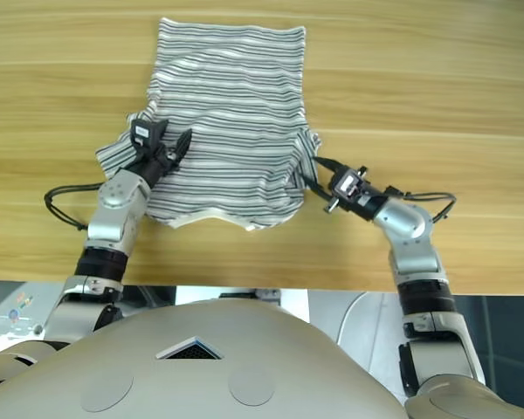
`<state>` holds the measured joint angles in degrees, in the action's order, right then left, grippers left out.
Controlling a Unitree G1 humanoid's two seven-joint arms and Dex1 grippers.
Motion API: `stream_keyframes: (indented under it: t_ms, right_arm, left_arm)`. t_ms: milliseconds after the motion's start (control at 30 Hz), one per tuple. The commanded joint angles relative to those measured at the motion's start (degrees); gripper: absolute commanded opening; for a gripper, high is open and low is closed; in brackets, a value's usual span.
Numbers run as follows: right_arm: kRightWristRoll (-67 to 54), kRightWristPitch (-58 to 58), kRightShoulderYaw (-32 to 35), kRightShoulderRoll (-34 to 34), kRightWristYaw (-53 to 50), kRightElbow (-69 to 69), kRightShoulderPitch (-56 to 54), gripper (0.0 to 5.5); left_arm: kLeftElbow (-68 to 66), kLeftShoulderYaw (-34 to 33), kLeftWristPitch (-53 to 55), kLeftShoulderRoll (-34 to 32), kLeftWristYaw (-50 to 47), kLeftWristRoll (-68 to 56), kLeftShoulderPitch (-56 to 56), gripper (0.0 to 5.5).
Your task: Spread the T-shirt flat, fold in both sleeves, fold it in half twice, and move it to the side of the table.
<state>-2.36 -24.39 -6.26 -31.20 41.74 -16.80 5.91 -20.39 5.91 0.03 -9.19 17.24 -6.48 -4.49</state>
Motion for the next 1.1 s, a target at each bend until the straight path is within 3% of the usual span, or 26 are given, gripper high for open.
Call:
stream_keyframes:
  t_ms: [33, 333, 767, 867, 1000, 1100]
  right_arm:
    - [2.4, 0.2, 0.9, -0.8, -2.3, -3.2, -1.7, 1.89]
    - [7.6, 0.2, 2.3, -3.8, -8.2, -6.8, -1.6, 1.89]
    - [6.2, -4.4, 8.5, -10.3, -11.0, -11.9, -1.8, 1.89]
    - [-8.8, -9.4, 11.3, -10.2, -0.8, -2.1, 3.1, 1.89]
    - [-34.1, -2.0, 19.9, -7.6, 7.8, 7.9, 1.5, 1.89]
    - [-30.9, 0.4, 15.5, -3.2, 5.3, 11.1, -1.4, 1.89]
  left_arm:
    - [-4.8, -0.2, 3.4, 0.5, -0.9, 1.3, 3.2, 2.88]
    - [-3.7, -0.8, 3.5, 2.1, -1.7, 1.4, 2.8, 2.88]
    - [-5.0, -5.9, 2.8, 2.2, -4.0, 0.2, 3.3, 2.88]
    - [-4.1, -6.1, 1.7, 4.4, -3.6, -1.1, 3.6, 2.88]
    - [-0.2, -3.2, -3.5, 6.9, 2.4, -2.8, 6.6, 2.88]
    - [2.6, -0.5, -4.7, 8.5, 4.9, -3.3, 9.6, 2.88]
